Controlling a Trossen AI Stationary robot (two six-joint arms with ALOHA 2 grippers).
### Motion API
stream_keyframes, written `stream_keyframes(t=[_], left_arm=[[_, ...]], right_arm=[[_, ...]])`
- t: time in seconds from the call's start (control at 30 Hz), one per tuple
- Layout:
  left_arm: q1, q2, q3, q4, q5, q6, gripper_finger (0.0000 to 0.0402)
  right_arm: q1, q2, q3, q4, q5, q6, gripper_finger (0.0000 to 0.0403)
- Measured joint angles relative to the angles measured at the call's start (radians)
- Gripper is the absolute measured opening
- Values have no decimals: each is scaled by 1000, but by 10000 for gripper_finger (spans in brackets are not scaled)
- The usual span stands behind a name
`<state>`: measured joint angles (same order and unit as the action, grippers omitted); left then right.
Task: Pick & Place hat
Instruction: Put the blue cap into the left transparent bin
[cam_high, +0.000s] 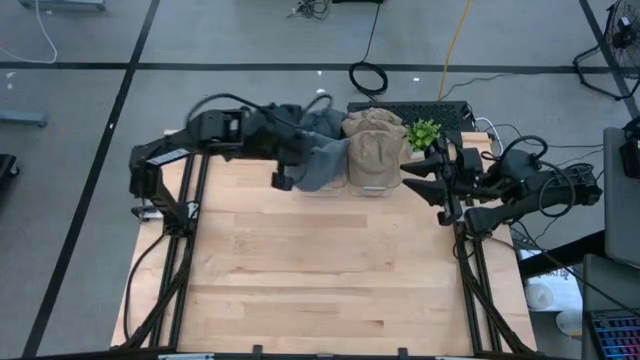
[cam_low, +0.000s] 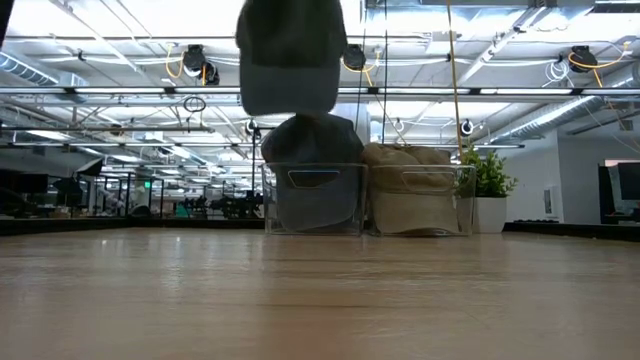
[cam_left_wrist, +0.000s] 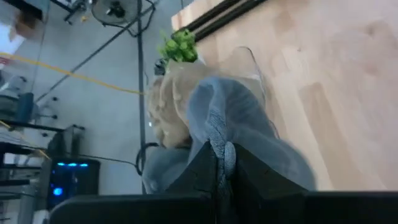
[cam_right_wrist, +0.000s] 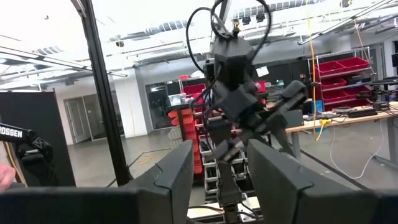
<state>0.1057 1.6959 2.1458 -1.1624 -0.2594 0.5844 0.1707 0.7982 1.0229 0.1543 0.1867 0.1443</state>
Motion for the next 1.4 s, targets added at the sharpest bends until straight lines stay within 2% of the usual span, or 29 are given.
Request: stream_keyframes(t=[0.37,0.73,0.93,1.13,1.4], left_arm=[[81,105,-2,2,-17,21,23],[139,179,1,93,-37,16,23],[143,232,-1,-2,43,-5,23],[143,269,0,19,88,-22,23],[179,282,-5,-73,91,-140,23]], right_arm=[[0,0,0,0,-4,0,141],[0,0,0,-9,-5,0,141],[0,0,0,-10,-5,0,141],[0,0,-1,-9,-5,0,141],[0,0,-1,-9,-5,-4,141]])
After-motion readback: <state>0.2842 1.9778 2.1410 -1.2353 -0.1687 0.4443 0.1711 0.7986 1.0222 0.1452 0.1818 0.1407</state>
